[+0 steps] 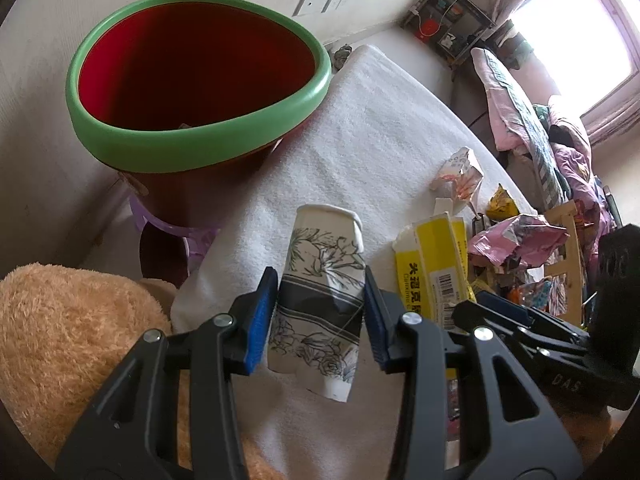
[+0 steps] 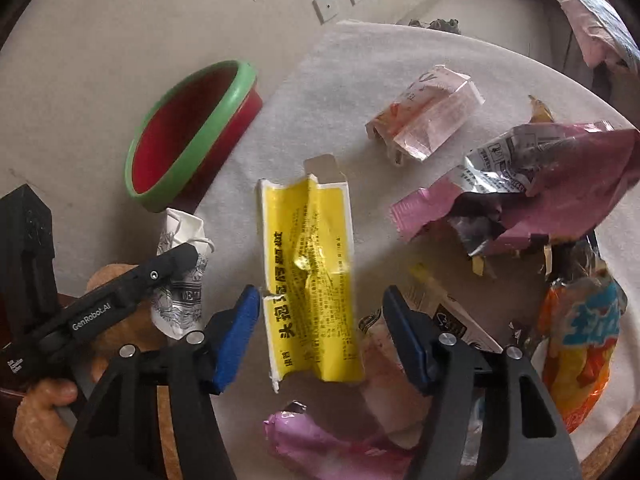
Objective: Collect trash
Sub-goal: 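Carry the paper cup with the left gripper into the bin while the right gripper drops the yellow box in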
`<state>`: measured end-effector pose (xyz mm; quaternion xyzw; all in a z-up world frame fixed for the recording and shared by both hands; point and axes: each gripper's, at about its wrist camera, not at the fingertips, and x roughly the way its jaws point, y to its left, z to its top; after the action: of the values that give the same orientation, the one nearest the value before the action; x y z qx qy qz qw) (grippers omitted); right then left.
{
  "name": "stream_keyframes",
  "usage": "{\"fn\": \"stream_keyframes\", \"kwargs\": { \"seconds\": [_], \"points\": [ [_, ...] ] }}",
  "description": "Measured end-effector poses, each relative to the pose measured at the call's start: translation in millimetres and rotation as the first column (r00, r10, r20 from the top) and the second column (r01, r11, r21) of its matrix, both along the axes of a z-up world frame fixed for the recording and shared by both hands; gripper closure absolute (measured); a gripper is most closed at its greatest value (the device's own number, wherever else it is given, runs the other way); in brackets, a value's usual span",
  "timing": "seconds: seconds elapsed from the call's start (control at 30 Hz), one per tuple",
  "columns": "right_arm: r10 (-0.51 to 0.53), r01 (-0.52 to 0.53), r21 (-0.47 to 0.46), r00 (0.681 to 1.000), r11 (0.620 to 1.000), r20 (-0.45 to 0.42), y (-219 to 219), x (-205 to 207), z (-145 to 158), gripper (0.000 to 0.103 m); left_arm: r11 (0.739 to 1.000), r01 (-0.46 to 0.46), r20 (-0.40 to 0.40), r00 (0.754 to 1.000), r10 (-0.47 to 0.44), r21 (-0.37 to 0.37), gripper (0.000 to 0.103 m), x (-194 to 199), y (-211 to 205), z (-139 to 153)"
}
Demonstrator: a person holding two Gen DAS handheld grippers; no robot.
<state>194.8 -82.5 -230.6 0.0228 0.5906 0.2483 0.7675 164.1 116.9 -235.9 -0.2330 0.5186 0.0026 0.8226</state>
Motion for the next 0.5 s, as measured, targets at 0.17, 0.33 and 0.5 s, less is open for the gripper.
{"fn": "stream_keyframes", "kwargs": {
  "seconds": [0.17, 0.33, 0.5],
  "points": [
    [0.043, -0.041, -0.031, 0.996, 0.999, 0.075, 12.6, -1.4, 6.7, 0.039, 1.0, -0.003, 0.001, 1.0, 0.003, -0.002, 0.063, 0.0, 0.7, 0.1],
    [0.096, -0.098, 0.019, 0.993, 0.995, 0.069, 23.6, -1.9, 8.8, 0.041, 1.0, -0.015, 0.0, 1.0, 0.015, -0.011, 0.063, 0.4, 2.8, -0.9],
    [0.037, -0.037, -0.017, 0.999, 0.999, -0.021, 12.5, 2.4, -13.8, 0.039, 1.0, -0.022, 0.004, 1.0, 0.022, -0.017, 0.063, -1.0, 4.3, -0.5]
  ]
}}
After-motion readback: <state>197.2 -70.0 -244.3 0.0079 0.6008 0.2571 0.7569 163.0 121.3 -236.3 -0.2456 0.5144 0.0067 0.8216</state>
